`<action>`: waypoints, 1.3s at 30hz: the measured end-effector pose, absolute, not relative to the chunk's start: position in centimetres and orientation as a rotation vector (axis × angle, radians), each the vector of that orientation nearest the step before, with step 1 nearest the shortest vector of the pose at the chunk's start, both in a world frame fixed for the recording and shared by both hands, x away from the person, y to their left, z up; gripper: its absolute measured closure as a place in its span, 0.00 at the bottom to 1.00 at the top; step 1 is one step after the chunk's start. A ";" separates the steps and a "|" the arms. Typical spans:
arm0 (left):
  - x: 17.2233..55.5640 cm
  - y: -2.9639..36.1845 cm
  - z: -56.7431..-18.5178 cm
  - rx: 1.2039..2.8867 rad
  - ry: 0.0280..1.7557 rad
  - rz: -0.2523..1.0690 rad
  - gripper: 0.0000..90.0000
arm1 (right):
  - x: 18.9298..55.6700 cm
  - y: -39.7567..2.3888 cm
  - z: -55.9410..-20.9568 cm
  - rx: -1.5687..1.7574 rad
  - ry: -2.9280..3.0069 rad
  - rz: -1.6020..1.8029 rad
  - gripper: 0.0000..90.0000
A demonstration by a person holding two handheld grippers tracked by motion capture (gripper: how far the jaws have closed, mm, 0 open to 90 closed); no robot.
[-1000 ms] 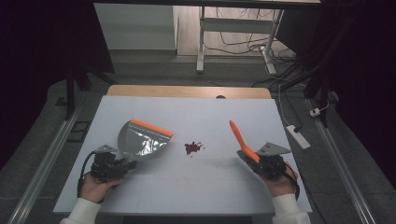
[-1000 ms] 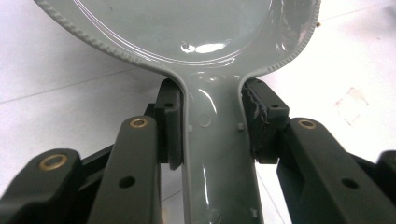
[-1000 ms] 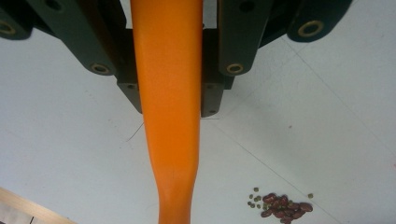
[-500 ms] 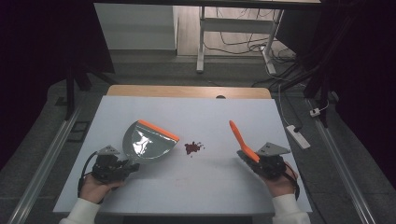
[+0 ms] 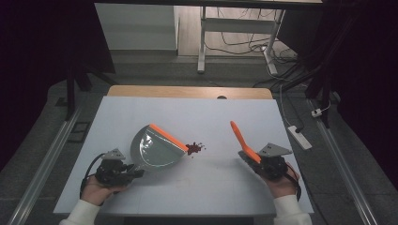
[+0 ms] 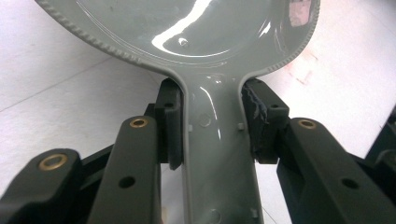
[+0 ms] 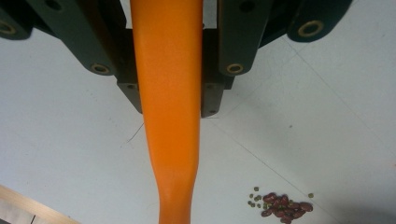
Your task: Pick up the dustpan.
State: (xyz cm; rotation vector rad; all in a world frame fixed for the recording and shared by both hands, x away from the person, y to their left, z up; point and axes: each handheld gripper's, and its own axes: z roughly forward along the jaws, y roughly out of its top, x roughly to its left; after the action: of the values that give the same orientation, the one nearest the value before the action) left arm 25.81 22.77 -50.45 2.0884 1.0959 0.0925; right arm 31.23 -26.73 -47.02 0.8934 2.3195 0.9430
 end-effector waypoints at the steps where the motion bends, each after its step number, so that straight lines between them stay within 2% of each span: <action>1: 25.8 22.7 -50.4 2.096 1.087 0.090 0.68 | 31.2 -26.7 -47.0 0.893 2.320 0.942 0.78; 18: 25.5 21.2 -50.6 2.196 0.955 0.022 0.68 | 31.2 -26.6 -47.0 0.885 2.318 0.940 0.78; 39: 25.5 20.1 -51.2 2.282 0.918 -0.045 0.68 | 31.2 -26.3 -47.0 0.875 2.319 0.944 0.78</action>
State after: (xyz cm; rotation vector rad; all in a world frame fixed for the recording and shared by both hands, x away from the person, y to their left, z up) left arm 25.51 20.11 -51.22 2.2818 0.9176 -0.0453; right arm 31.18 -26.26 -47.05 0.8749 2.3190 0.9439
